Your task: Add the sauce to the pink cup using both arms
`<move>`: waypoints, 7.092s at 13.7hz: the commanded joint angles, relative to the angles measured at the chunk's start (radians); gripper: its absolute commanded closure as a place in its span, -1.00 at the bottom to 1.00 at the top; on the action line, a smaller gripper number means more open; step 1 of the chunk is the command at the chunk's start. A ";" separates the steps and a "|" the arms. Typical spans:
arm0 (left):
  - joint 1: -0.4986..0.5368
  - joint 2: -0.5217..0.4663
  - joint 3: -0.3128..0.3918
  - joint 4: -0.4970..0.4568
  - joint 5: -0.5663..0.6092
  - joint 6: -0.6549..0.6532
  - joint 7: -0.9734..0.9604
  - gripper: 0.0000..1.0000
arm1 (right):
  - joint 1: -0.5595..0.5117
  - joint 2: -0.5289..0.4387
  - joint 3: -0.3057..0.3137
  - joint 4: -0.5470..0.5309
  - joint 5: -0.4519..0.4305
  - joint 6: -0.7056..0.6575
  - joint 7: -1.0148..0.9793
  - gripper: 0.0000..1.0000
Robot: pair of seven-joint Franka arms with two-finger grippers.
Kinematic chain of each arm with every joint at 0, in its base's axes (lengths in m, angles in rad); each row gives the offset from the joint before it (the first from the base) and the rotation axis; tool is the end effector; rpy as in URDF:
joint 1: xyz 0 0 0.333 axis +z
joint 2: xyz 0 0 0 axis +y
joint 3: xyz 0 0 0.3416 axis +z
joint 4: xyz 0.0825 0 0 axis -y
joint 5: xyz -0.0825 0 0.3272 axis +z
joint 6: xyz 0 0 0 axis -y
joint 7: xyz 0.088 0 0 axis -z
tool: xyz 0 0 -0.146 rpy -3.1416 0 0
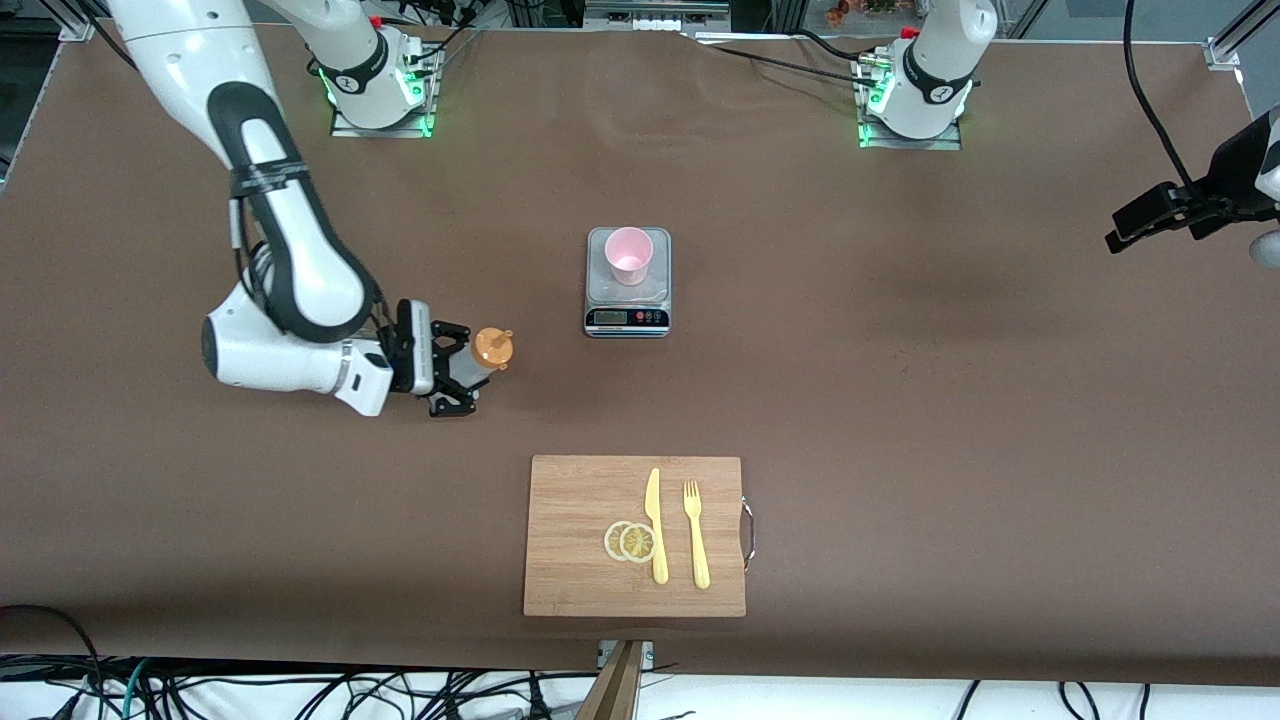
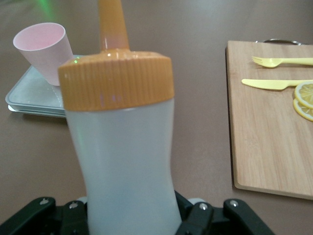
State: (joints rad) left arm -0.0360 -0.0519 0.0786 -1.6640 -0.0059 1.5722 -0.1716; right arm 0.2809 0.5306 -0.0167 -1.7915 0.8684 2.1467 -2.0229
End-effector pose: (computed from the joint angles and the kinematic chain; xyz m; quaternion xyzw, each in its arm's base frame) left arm 0.4767 0.0205 0.5979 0.9941 0.1068 -0.0203 0.0037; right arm 0.5819 0.2174 0.2825 -0.6104 -0.7169 -0.2021 0.2695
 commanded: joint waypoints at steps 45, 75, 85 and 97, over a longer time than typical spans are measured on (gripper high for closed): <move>0.007 0.024 0.003 0.035 -0.035 -0.014 0.007 -1.00 | 0.555 -0.101 -0.005 0.038 -1.220 -0.226 1.007 1.00; 0.007 0.024 0.003 0.035 -0.039 -0.014 0.007 -1.00 | 0.630 -0.092 -0.006 0.087 -1.307 -0.389 1.161 1.00; 0.005 0.024 0.001 0.035 -0.039 -0.014 0.009 -1.00 | 0.600 -0.080 -0.008 0.089 -1.210 -0.312 1.139 1.00; 0.005 0.024 0.001 0.035 -0.039 -0.014 0.015 -1.00 | 0.477 -0.084 -0.011 0.084 -1.020 -0.245 0.896 1.00</move>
State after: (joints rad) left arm -0.0346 -0.0423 0.0785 -1.6592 -0.0100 1.5721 -0.1723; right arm 0.7909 0.4524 -0.0305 -1.7211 -0.1943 1.8979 -1.0610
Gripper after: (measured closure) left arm 0.000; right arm 0.683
